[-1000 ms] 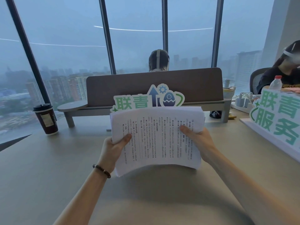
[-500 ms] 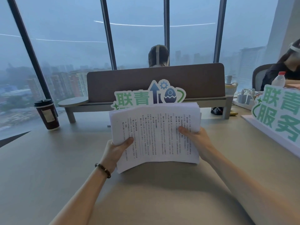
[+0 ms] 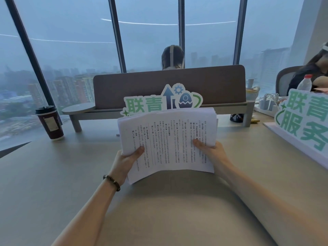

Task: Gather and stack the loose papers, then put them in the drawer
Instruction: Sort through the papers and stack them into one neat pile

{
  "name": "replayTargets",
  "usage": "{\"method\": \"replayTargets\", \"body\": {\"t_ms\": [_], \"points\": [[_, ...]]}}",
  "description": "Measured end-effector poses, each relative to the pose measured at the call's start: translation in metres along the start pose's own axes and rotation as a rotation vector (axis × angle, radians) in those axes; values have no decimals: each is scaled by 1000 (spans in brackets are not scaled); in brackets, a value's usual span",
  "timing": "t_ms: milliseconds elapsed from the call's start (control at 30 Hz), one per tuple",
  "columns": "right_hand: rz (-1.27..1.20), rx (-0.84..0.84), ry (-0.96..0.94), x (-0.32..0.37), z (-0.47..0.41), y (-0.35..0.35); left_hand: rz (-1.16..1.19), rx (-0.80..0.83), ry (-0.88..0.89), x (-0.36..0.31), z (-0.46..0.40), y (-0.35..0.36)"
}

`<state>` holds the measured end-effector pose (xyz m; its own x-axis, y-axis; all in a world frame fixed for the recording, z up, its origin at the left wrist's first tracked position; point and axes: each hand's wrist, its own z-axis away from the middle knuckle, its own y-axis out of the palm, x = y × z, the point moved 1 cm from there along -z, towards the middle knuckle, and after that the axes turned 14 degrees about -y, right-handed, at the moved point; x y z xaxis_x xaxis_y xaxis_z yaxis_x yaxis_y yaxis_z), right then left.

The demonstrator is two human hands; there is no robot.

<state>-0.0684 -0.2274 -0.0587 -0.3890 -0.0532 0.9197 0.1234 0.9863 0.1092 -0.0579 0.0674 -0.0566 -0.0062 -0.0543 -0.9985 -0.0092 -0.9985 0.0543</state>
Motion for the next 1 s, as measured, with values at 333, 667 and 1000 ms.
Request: {"method": "replayTargets", "body": {"t_ms": [333, 667, 1000], "points": [[88, 56, 57, -8, 3, -5, -161, -84, 5, -3, -2, 2], [62, -7, 140, 15, -12, -13, -32, 38, -270, -12, 0, 3], [-830, -263, 204, 24, -7, 13, 389, -105, -215, -25, 6, 50]]}}
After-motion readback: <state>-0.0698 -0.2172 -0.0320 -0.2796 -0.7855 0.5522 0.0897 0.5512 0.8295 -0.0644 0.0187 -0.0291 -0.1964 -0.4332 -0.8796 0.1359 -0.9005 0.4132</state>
